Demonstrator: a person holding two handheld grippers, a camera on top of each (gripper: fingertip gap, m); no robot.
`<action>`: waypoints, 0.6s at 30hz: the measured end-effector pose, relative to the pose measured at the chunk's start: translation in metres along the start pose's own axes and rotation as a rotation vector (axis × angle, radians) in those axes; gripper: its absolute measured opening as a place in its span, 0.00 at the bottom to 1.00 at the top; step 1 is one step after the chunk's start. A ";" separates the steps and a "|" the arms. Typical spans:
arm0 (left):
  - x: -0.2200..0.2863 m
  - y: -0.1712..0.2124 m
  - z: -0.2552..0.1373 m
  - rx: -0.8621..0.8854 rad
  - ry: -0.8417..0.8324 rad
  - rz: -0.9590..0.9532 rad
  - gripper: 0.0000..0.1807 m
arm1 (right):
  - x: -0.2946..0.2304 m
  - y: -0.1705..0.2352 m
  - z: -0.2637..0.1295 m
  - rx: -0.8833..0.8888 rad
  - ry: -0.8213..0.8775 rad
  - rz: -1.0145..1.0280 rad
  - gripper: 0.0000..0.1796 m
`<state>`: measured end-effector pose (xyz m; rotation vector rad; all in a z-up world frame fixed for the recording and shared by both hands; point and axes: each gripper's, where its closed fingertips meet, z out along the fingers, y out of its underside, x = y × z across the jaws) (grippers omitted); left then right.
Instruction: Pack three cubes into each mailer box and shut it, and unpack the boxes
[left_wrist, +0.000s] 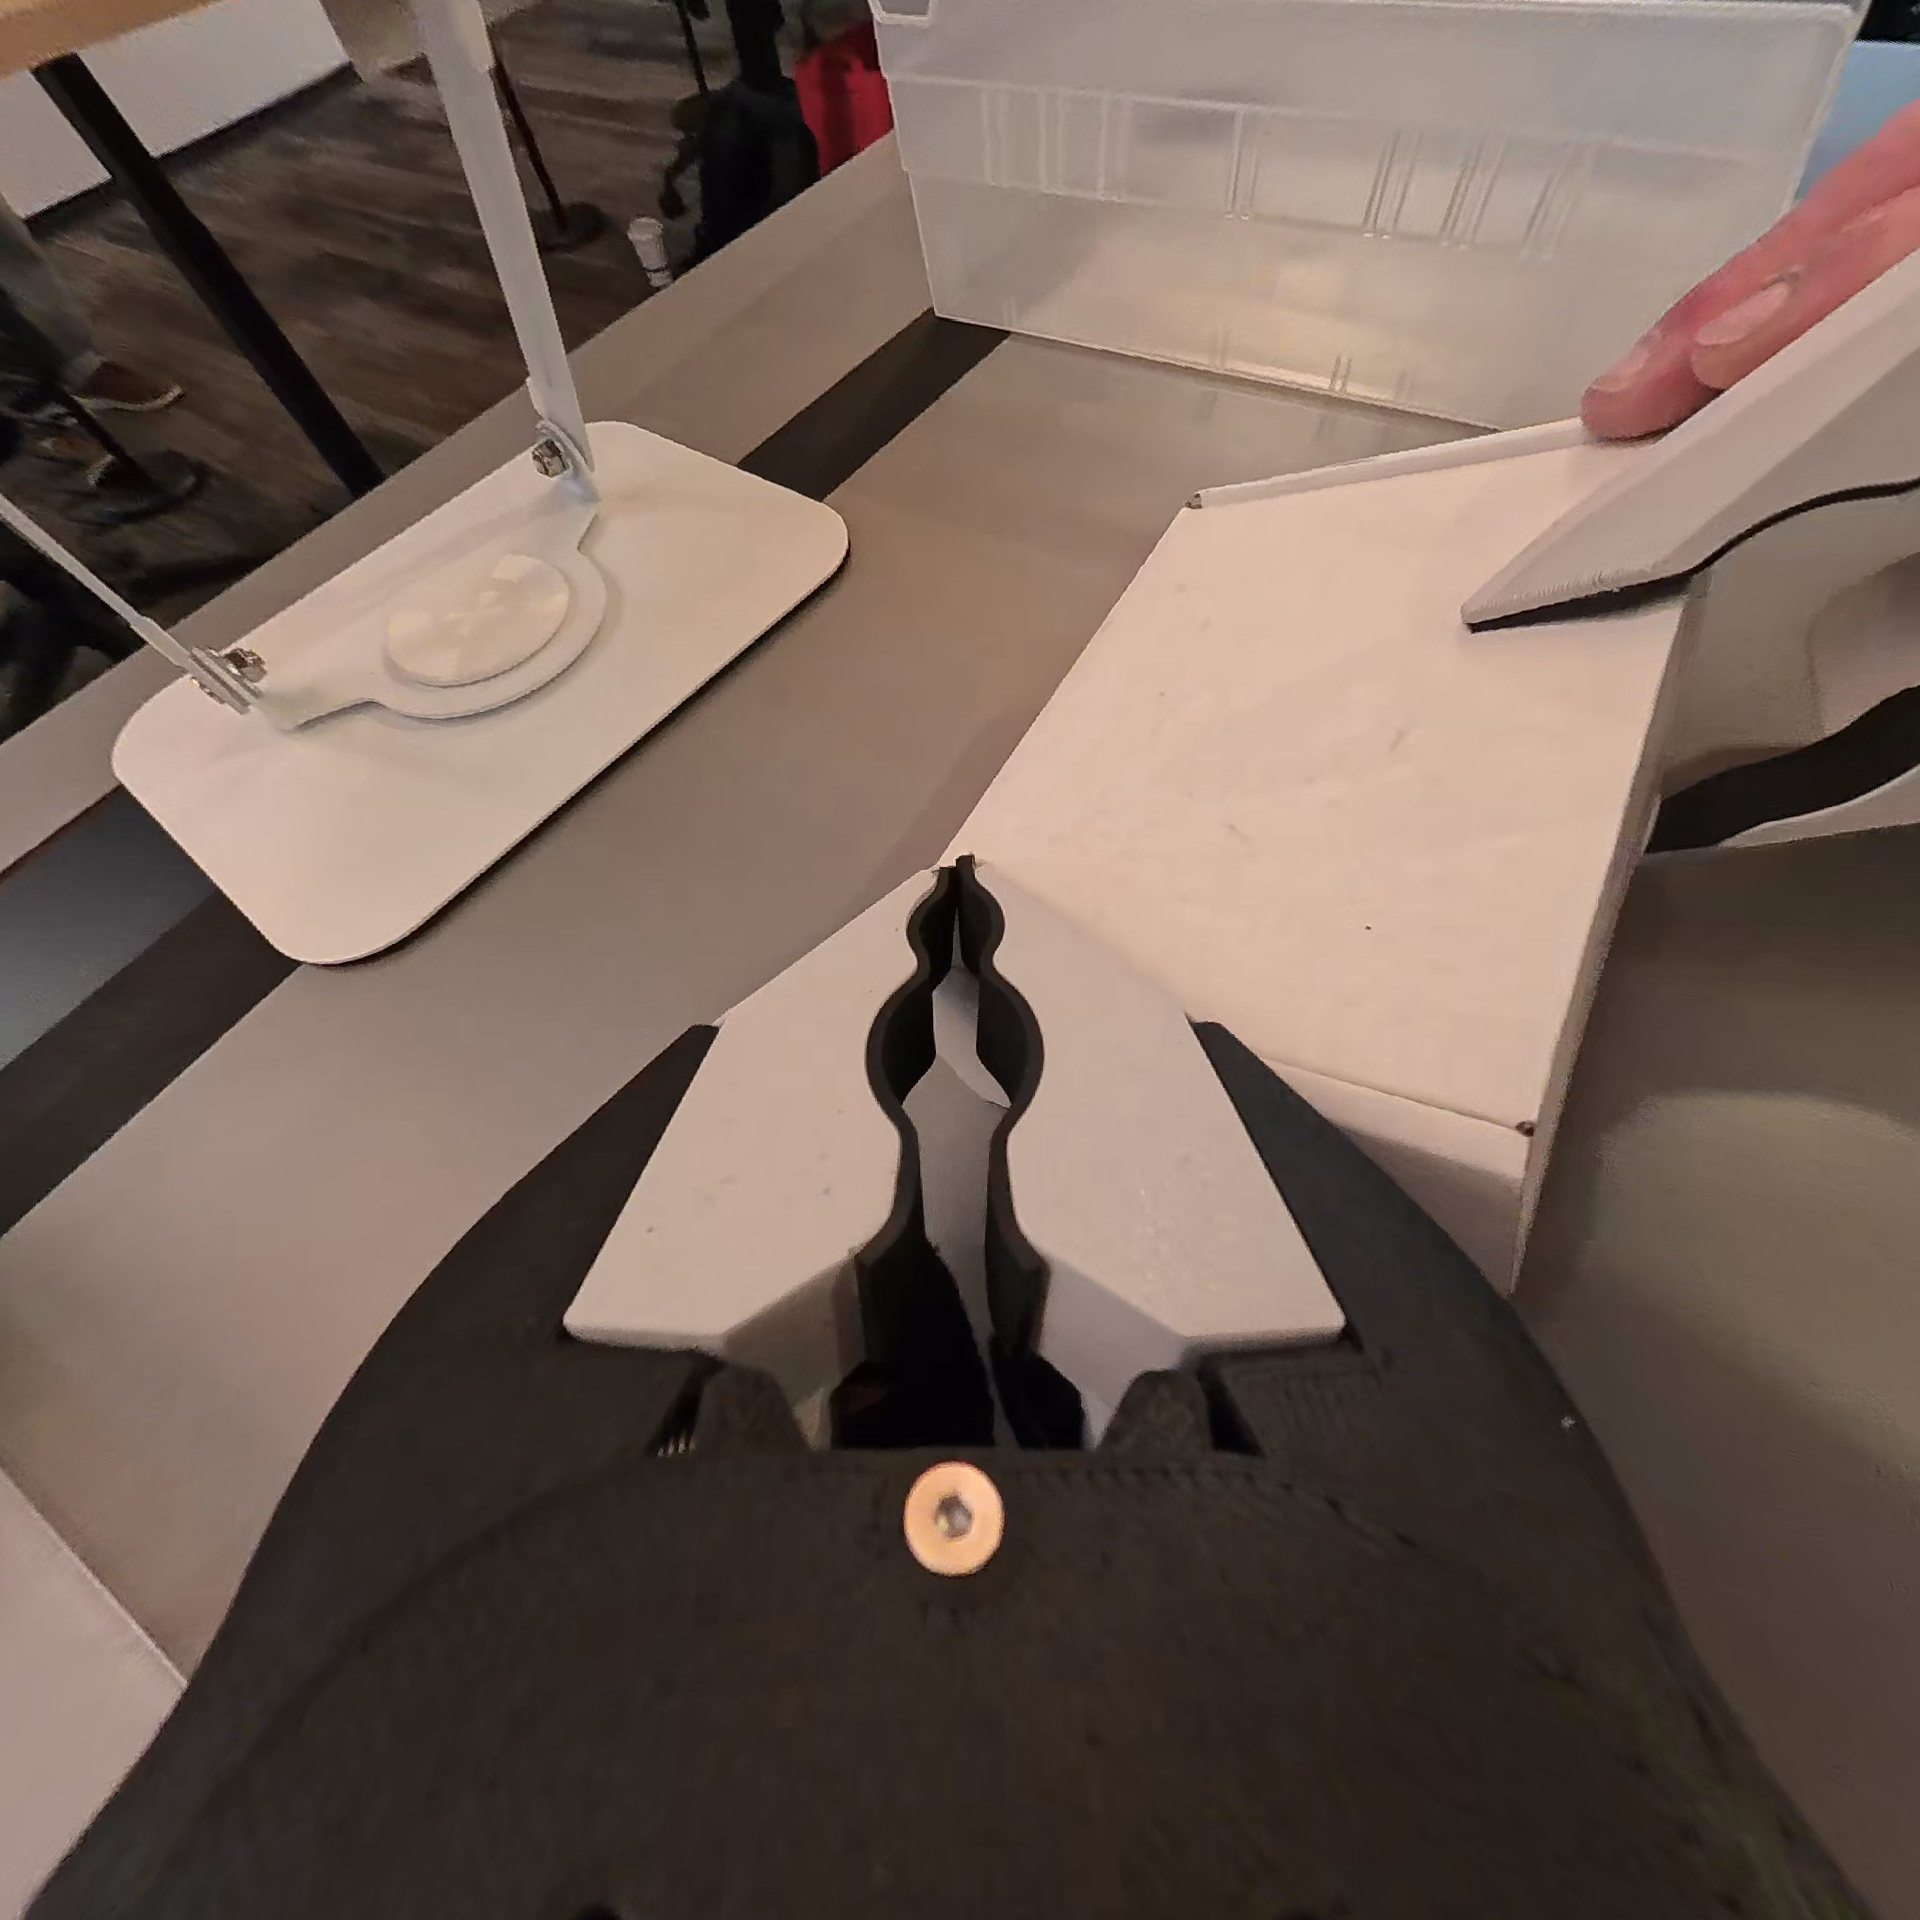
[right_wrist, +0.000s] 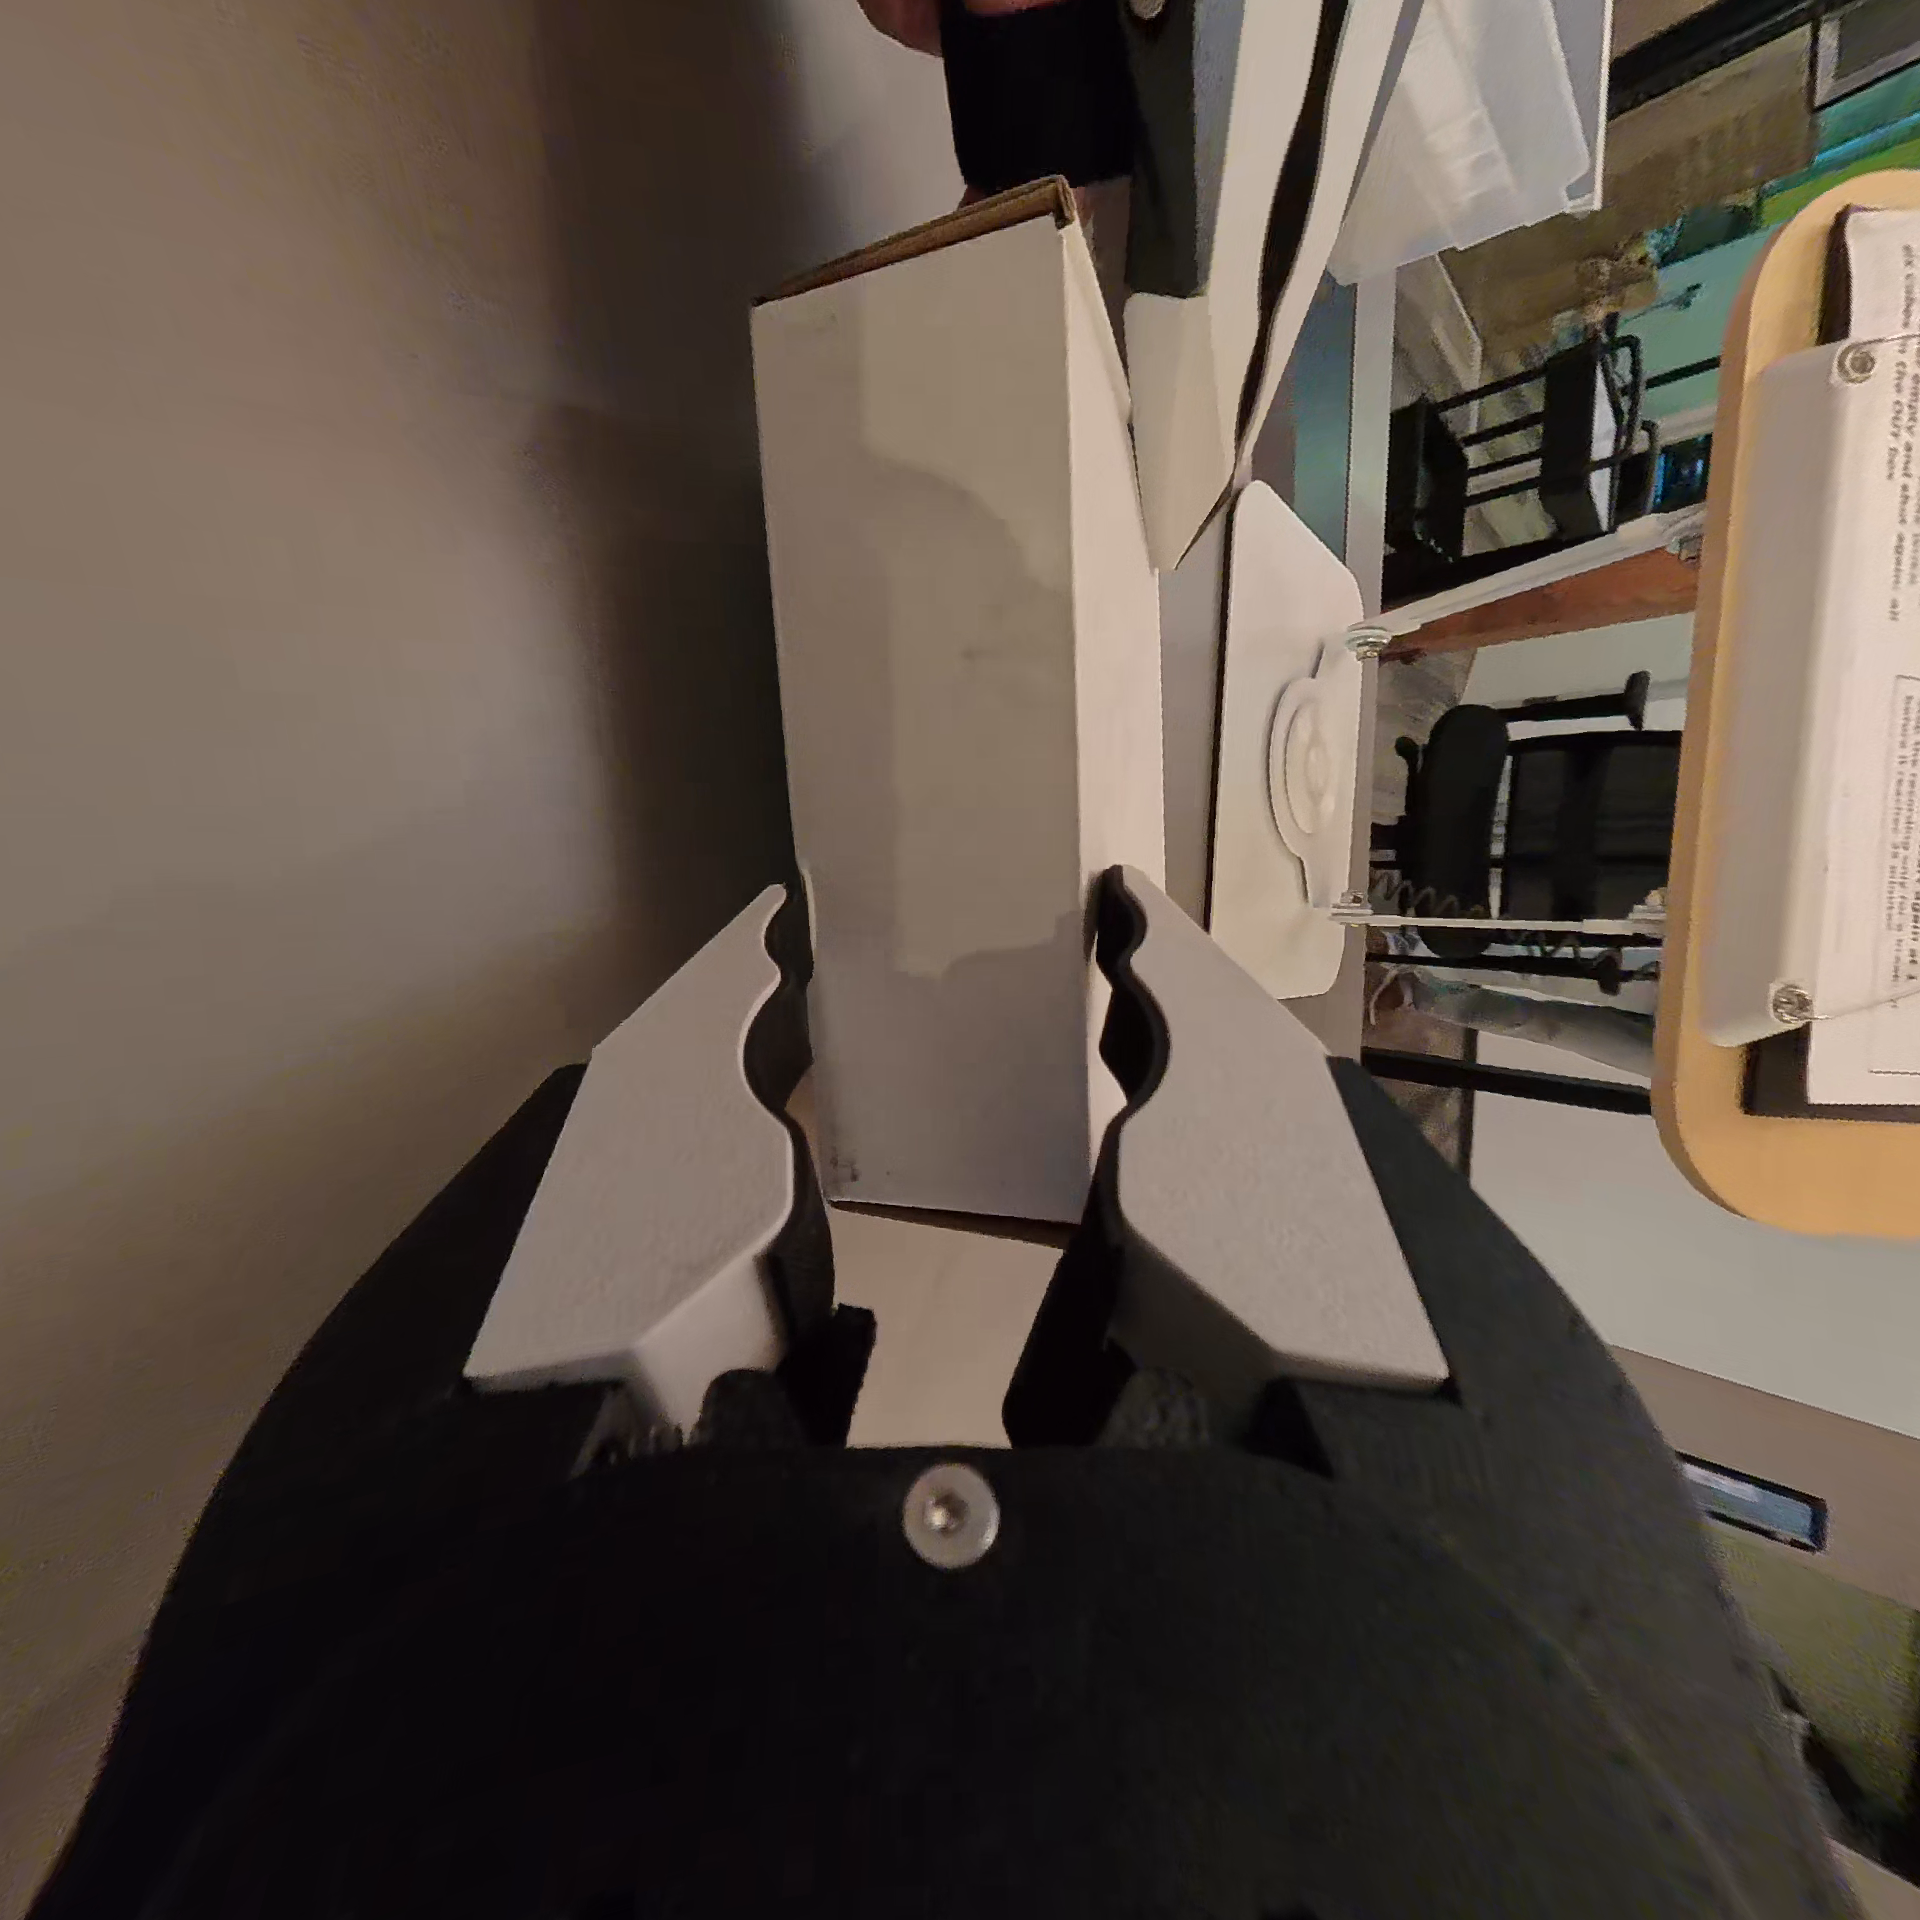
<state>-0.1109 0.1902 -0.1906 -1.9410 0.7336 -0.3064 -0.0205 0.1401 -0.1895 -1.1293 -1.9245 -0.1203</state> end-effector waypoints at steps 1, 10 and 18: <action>0.000 0.000 0.000 0.006 -0.008 0.004 0.00 | -0.001 0.000 0.000 0.010 -0.012 0.011 0.30; 0.018 -0.005 -0.014 0.029 0.064 0.004 0.00 | -0.005 -0.001 -0.005 0.038 -0.041 0.043 0.30; 0.019 -0.011 -0.017 0.058 0.120 -0.075 0.00 | 0.009 -0.003 -0.011 0.040 -0.275 0.128 0.30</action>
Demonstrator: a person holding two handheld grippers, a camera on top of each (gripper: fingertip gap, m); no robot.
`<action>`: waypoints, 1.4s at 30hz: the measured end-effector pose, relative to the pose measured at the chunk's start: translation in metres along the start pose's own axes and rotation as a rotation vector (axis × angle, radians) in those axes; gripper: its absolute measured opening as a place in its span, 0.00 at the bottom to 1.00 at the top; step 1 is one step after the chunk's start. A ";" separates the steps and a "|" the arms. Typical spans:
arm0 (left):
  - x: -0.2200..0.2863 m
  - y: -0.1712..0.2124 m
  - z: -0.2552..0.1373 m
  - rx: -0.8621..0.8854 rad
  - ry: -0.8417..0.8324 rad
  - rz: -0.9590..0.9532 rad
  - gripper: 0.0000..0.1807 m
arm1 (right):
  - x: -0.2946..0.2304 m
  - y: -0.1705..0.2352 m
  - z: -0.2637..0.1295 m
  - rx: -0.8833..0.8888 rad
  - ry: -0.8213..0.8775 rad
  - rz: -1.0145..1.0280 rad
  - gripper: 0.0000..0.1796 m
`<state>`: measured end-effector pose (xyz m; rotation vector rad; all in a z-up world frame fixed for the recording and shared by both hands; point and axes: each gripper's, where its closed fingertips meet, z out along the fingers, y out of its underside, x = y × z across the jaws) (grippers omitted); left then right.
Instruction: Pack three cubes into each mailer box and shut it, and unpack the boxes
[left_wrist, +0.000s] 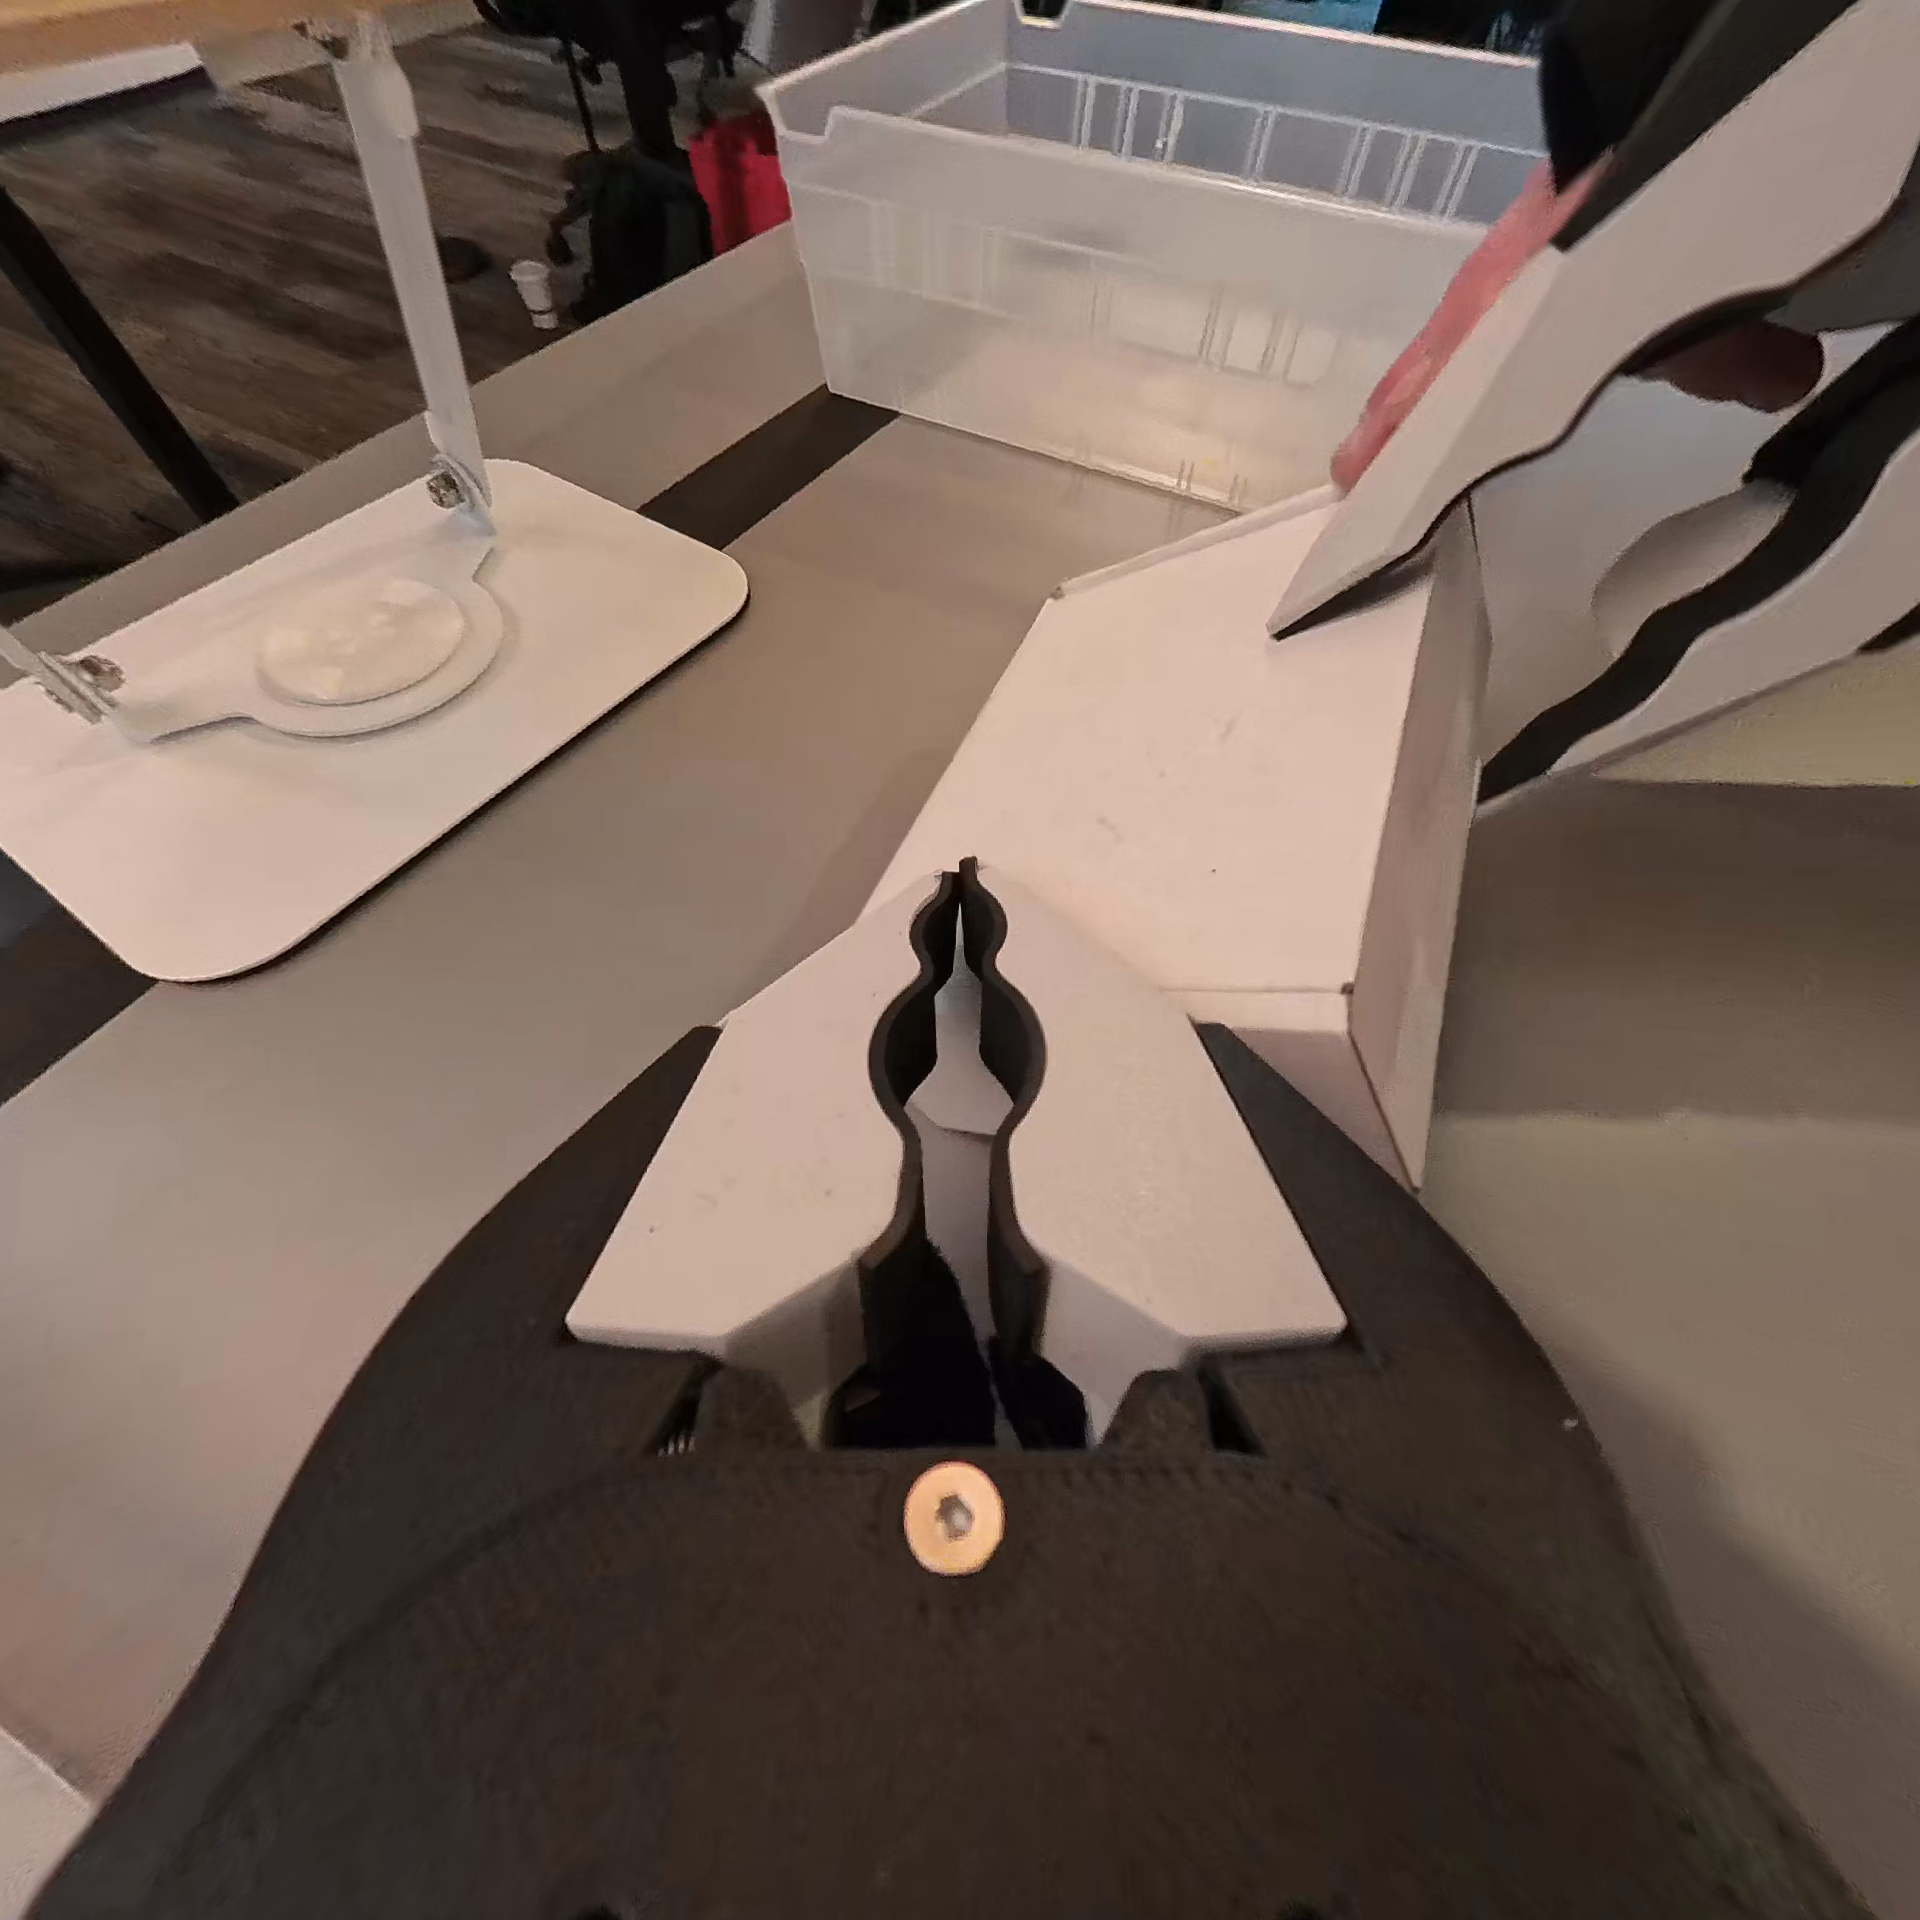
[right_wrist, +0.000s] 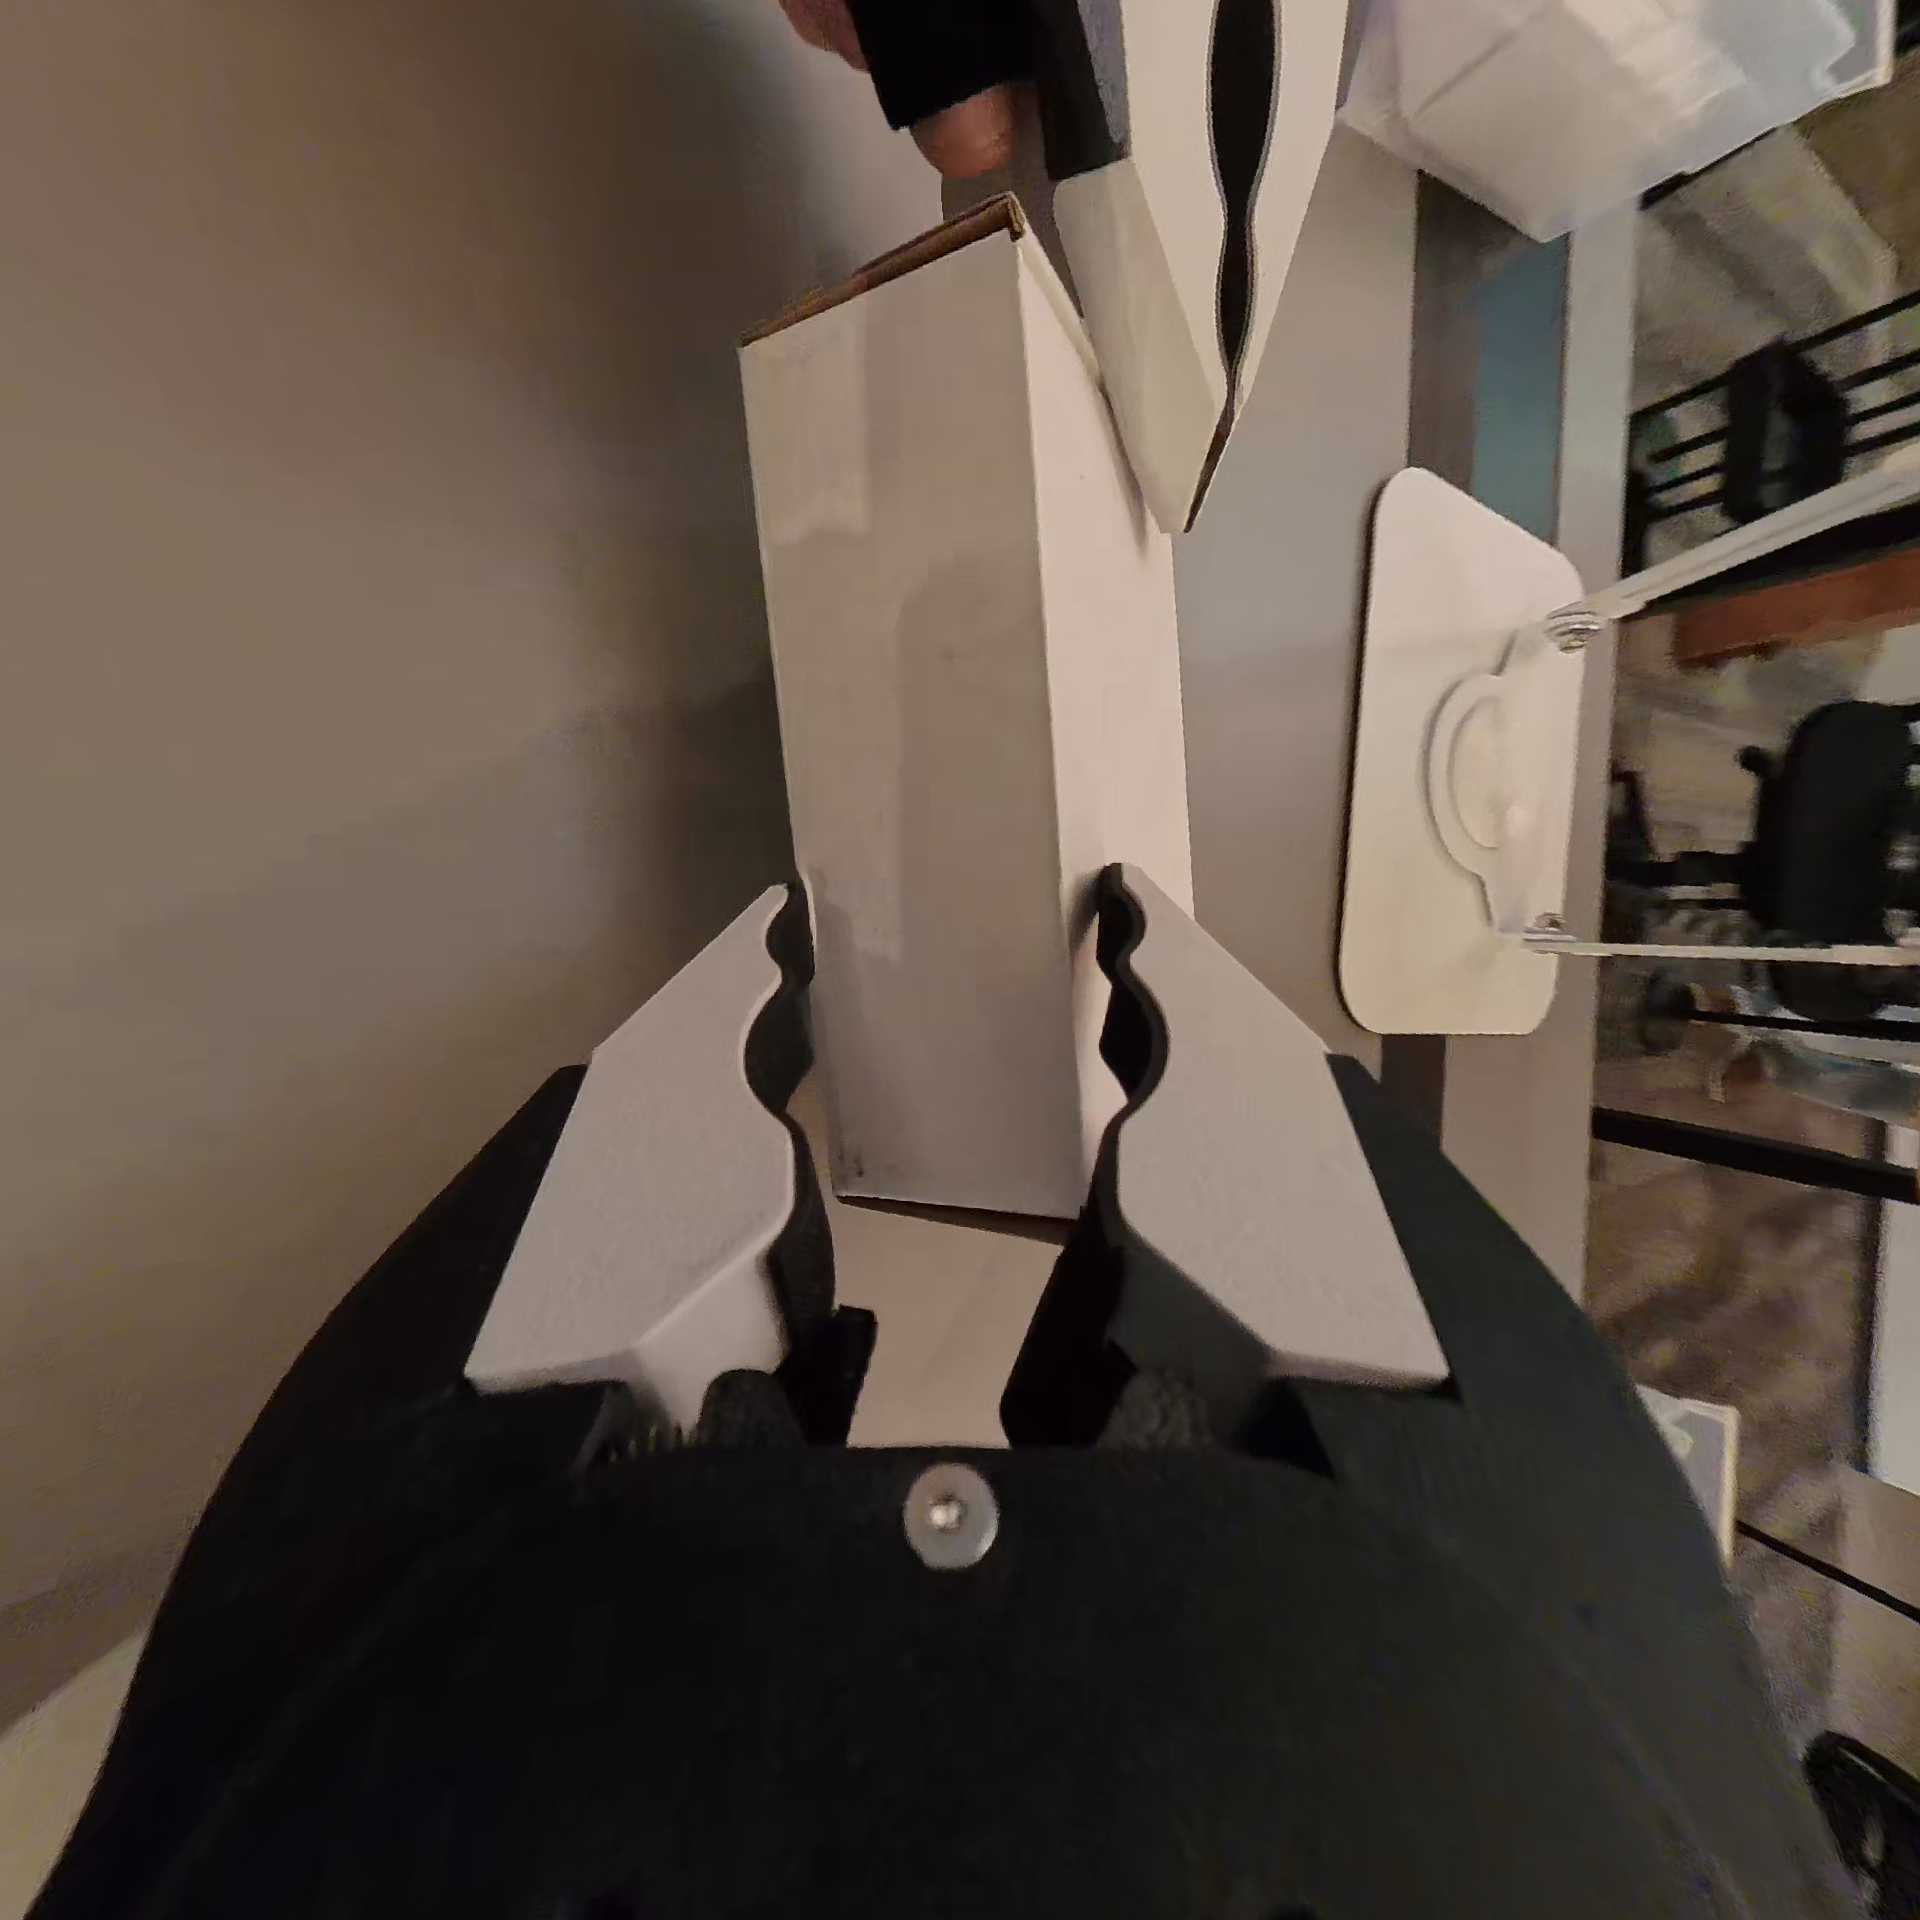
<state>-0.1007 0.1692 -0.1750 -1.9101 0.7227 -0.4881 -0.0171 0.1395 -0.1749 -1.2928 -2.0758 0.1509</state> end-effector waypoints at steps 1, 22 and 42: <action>-0.001 -0.001 0.000 0.003 -0.010 0.014 0.00 | 0.001 0.000 -0.001 -0.001 -0.030 0.008 0.30; 0.027 0.003 -0.043 -0.022 -0.031 0.154 0.09 | -0.065 -0.032 -0.007 -0.068 0.309 -0.064 0.45; 0.024 0.042 -0.044 -0.221 -0.221 0.328 0.02 | -0.062 -0.004 -0.005 0.112 -0.325 0.726 0.48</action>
